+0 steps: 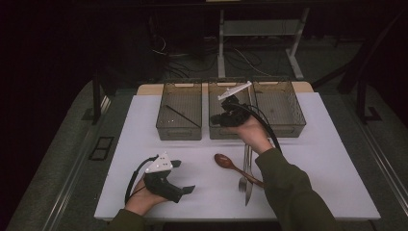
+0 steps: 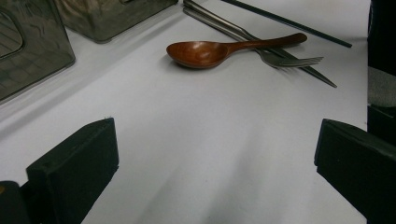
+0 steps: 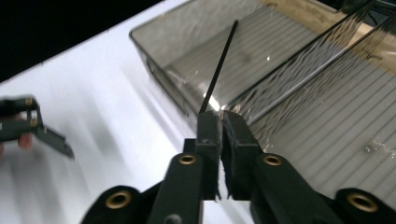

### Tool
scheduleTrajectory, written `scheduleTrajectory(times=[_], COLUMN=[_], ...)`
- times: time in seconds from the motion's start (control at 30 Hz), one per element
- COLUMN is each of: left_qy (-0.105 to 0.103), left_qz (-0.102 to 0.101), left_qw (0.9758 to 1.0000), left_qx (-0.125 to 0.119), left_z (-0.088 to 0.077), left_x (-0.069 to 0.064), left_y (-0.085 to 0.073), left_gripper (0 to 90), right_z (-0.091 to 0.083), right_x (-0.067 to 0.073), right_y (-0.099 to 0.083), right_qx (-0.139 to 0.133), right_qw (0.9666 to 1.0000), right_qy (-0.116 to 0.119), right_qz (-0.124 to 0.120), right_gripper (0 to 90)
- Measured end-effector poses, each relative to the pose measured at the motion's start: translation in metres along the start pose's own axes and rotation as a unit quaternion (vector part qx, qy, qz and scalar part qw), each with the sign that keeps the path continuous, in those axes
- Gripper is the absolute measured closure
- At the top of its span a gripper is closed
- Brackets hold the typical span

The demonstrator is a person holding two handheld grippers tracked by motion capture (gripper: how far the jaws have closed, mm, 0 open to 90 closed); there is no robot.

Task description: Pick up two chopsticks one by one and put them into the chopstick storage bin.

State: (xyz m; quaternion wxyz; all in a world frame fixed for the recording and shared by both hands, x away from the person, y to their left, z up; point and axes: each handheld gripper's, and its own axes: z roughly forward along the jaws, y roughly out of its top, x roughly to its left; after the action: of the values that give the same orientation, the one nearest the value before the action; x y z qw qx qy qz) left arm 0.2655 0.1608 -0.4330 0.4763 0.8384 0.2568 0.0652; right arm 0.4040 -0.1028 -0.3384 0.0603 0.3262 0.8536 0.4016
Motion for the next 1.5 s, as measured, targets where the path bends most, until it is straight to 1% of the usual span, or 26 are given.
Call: scheduleTrajectory(times=[0.1,0.23,0.27,0.33,0.4,0.47,0.57,0.7,0.77,0.9,1.0,1.07,1.13,1.2,1.33,1.37,1.5], left_qy=[0.001,0.001,0.001,0.001,0.001,0.001,0.000,0.000,0.000,0.000,-0.001,0.000,-0.001,-0.001,-0.001,-0.001,0.000], left_qz=[0.000,-0.001,0.002,0.000,0.002,0.001,0.001,0.001,0.002,0.000,0.003,0.004,0.002,0.003,0.005,0.001,0.002], left_qw=[1.0000,1.0000,1.0000,1.0000,1.0000,1.0000,1.0000,1.0000,1.0000,1.0000,1.0000,1.0000,1.0000,1.0000,1.0000,1.0000,1.0000], left_qx=[0.000,0.002,0.001,-0.001,0.001,-0.002,-0.002,-0.003,-0.003,-0.005,-0.005,-0.005,-0.005,-0.004,-0.003,-0.005,-0.005], left_z=[0.000,0.000,0.000,0.000,-0.001,-0.001,0.000,0.000,0.000,0.000,-0.001,0.000,0.000,0.000,-0.001,-0.001,-0.001], left_x=[0.000,0.000,0.001,0.001,0.001,0.000,0.000,0.000,0.000,0.000,-0.001,0.000,0.000,0.000,0.000,0.000,0.000], left_y=[0.000,0.000,0.000,0.000,0.000,0.000,0.000,0.000,0.000,0.000,0.001,0.001,0.000,0.000,0.000,0.000,0.000], left_gripper=[0.0,0.0,0.0,0.0,0.0,0.0,0.0,0.0,0.0,0.0,0.0,0.0,0.0,0.0,0.0,0.0,0.0], right_z=[0.003,0.014,0.017,0.024,0.029,0.033,0.037,0.043,0.046,0.052,0.057,0.060,0.063,0.066,0.067,0.066,0.054], right_x=[0.003,0.005,0.006,0.005,0.004,0.003,0.003,0.005,0.006,0.007,0.005,0.006,0.007,0.006,0.005,0.005,0.008], right_y=[-0.004,-0.005,-0.005,-0.005,-0.005,-0.005,-0.004,-0.001,0.000,0.002,0.005,0.007,0.009,0.011,0.012,0.011,0.010], right_qx=[0.004,0.012,0.013,0.016,0.017,0.016,0.016,0.016,0.016,0.023,0.018,0.019,0.019,0.021,0.015,0.014,0.004], right_qw=[1.0000,0.9999,0.9999,0.9998,0.9998,0.9998,0.9998,0.9998,0.9998,0.9997,0.9997,0.9998,0.9998,0.9998,0.9998,0.9999,0.9999], right_qy=[0.008,0.008,0.008,0.011,0.008,0.010,0.013,0.011,0.014,0.005,0.014,0.008,0.009,0.003,0.006,0.007,0.013], right_qz=[-0.004,-0.007,-0.007,-0.005,-0.004,0.002,0.002,0.000,0.002,-0.002,0.007,0.002,0.003,0.002,0.008,0.008,0.003], right_gripper=[89.8,89.9,89.9,89.9,90.0,90.0,90.0,90.0,90.0,90.0,90.0,90.0,90.0,90.0,90.0,90.0,90.0])
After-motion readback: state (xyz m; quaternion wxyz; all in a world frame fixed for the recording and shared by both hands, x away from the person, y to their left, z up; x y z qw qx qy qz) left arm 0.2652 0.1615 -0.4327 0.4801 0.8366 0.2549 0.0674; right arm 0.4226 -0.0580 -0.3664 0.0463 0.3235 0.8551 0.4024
